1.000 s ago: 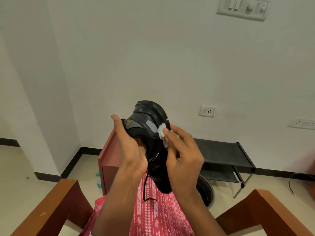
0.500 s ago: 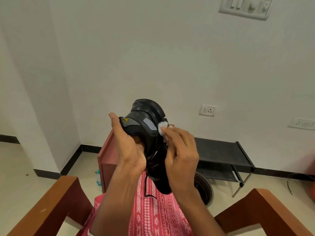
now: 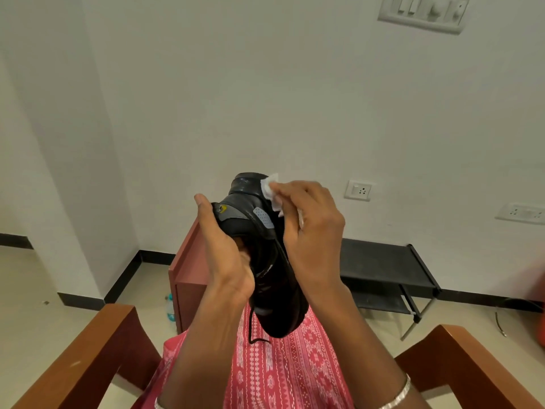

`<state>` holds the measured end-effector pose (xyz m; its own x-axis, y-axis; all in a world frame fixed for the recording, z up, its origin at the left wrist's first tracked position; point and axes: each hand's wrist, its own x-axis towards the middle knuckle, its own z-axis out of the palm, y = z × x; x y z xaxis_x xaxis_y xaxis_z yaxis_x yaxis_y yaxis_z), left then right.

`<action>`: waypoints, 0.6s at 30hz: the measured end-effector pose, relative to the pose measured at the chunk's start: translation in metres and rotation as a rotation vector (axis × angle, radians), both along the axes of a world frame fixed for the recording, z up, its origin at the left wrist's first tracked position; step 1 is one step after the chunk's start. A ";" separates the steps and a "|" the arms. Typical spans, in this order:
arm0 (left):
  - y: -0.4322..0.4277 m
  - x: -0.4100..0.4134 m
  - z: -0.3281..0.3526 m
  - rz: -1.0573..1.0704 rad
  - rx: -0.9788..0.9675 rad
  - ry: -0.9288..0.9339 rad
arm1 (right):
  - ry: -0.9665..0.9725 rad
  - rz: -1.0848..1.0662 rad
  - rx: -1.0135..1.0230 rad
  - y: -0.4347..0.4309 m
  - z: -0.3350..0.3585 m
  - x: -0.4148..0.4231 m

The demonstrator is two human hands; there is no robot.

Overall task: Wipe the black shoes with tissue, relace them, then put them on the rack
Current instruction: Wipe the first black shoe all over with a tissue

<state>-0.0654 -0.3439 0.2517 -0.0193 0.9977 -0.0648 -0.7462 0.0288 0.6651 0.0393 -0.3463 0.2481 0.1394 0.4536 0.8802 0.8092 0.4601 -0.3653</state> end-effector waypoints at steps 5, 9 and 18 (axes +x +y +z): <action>0.009 -0.012 -0.005 0.053 -0.054 -0.042 | 0.059 -0.044 -0.048 -0.022 -0.055 0.013; 0.008 -0.007 -0.007 0.050 -0.086 -0.041 | 0.085 -0.047 -0.078 -0.027 -0.058 0.016; 0.004 0.001 -0.004 0.012 -0.015 -0.061 | -0.013 0.021 0.038 -0.002 -0.002 -0.009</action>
